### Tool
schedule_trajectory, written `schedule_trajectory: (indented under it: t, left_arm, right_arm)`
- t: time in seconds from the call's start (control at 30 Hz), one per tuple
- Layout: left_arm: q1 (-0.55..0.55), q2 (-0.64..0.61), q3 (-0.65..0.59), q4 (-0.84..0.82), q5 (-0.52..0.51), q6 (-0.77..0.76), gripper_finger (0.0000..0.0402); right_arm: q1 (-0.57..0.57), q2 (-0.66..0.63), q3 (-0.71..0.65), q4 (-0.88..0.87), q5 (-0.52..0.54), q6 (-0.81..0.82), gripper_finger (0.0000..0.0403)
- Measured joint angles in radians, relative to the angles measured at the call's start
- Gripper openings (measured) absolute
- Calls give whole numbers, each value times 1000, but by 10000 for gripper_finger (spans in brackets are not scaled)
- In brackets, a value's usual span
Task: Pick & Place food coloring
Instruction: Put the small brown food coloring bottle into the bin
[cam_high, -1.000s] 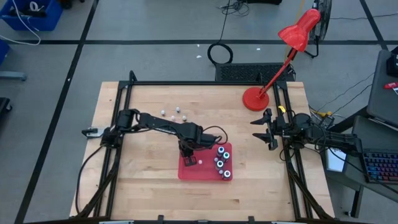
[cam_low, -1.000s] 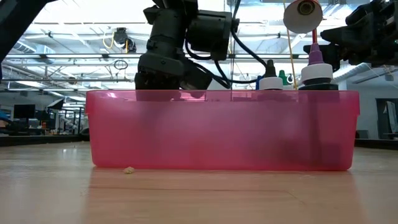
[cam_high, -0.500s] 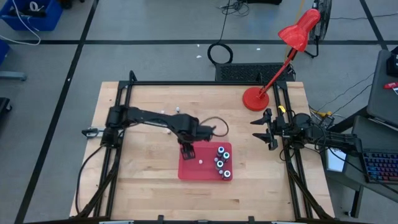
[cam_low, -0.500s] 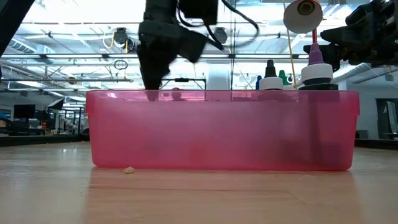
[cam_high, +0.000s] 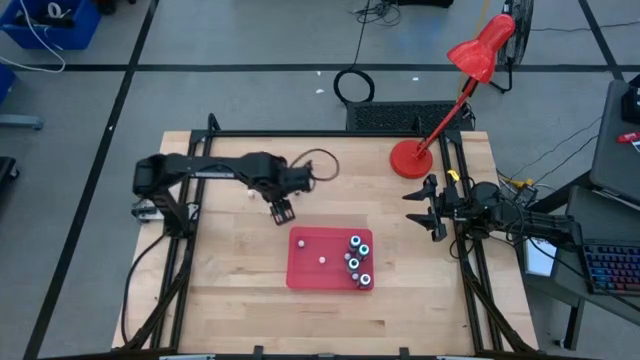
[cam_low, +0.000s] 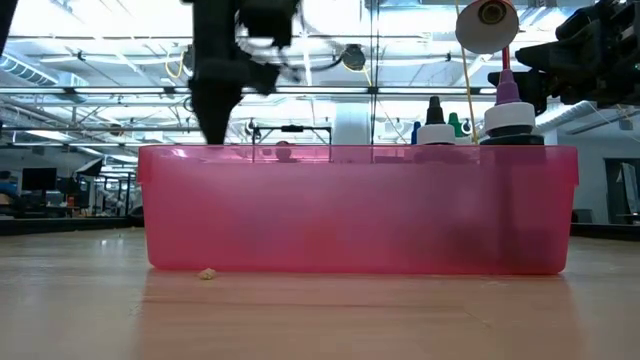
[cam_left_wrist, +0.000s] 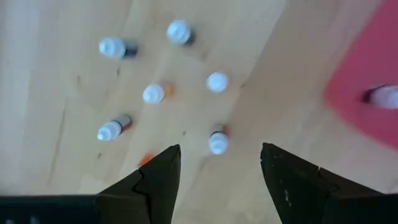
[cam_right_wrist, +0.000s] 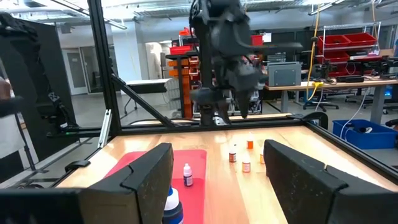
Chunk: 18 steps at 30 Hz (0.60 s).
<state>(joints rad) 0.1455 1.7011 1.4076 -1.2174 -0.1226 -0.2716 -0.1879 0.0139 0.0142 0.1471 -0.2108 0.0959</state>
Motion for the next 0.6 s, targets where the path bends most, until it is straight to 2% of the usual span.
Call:
schedule_trajectory:
  t: [0.1, 0.27, 0.6]
  left_arm:
    - [44, -58, -136, 109, 41, 37, 225]
    - [79, -80, -283, 250, 51, 42, 225]
    - [85, -76, -406, 364, 81, 60, 225]
  right_arm:
    - [0, 0, 0, -1, 0, 0, 238]
    - [0, 0, 0, 0, 0, 0, 238]
    - [0, 0, 0, -2, 0, 0, 238]
